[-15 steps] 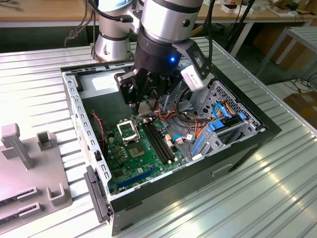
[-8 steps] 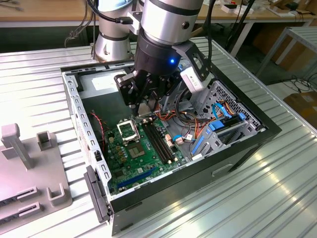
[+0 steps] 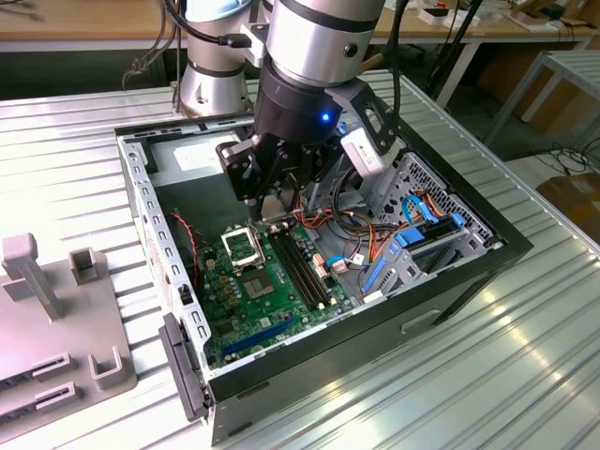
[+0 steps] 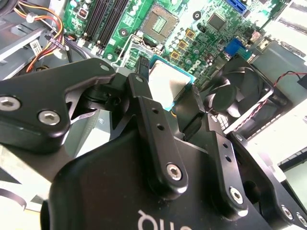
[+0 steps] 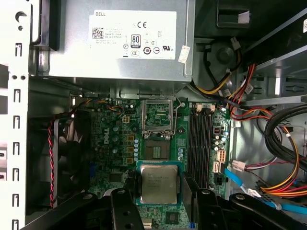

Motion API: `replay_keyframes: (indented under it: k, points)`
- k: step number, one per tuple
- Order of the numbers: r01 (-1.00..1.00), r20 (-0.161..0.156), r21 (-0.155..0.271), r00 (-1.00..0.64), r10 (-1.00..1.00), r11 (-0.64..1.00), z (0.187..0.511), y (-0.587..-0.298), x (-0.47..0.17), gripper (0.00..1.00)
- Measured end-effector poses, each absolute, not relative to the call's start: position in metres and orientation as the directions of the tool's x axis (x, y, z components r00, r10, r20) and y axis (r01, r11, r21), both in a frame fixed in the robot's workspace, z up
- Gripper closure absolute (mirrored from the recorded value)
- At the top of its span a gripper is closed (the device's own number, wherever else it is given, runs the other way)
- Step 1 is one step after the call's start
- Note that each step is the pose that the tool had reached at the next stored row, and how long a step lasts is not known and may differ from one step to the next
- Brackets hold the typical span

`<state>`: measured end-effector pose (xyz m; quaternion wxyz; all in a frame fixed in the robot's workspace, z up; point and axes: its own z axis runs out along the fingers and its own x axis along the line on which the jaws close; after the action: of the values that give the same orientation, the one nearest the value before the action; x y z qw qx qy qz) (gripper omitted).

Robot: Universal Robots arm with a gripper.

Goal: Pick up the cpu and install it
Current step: 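Pick up the cpu and move it towards the insertion slot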

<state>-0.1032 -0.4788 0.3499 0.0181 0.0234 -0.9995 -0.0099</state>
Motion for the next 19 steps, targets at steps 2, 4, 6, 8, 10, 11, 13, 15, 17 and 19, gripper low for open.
replay_keyframes:
  k: [2, 4, 6, 8, 10, 11, 13, 15, 17, 19]
  points:
    - [-0.046, 0.036, 0.021, -0.998, -0.047, 0.999, 0.349, -0.479, -0.103, 0.53]
    - [-0.046, 0.036, 0.021, -0.998, -0.047, 0.999, 0.348, -0.479, -0.103, 0.53]
    - [-0.047, 0.036, 0.021, -0.998, -0.047, 0.999, 0.347, -0.479, -0.104, 0.53]
    - [-0.046, 0.036, 0.021, -0.998, -0.047, 0.999, 0.347, -0.479, -0.104, 0.53]
    - [-0.047, 0.036, 0.021, -0.998, -0.047, 0.999, 0.346, -0.479, -0.104, 0.53]
    - [-0.047, 0.036, 0.021, -0.998, -0.047, 0.999, 0.345, -0.479, -0.104, 0.53]
    - [-0.046, 0.036, 0.021, -0.998, -0.047, 0.999, 0.344, -0.479, -0.104, 0.53]
    - [-0.046, 0.036, 0.021, -0.998, -0.047, 0.999, 0.342, -0.480, -0.104, 0.53]
    - [-0.046, 0.036, 0.021, -0.998, -0.047, 0.999, 0.340, -0.480, -0.104, 0.53]
    - [-0.046, 0.036, 0.021, -0.998, -0.047, 0.999, 0.339, -0.480, -0.104, 0.53]
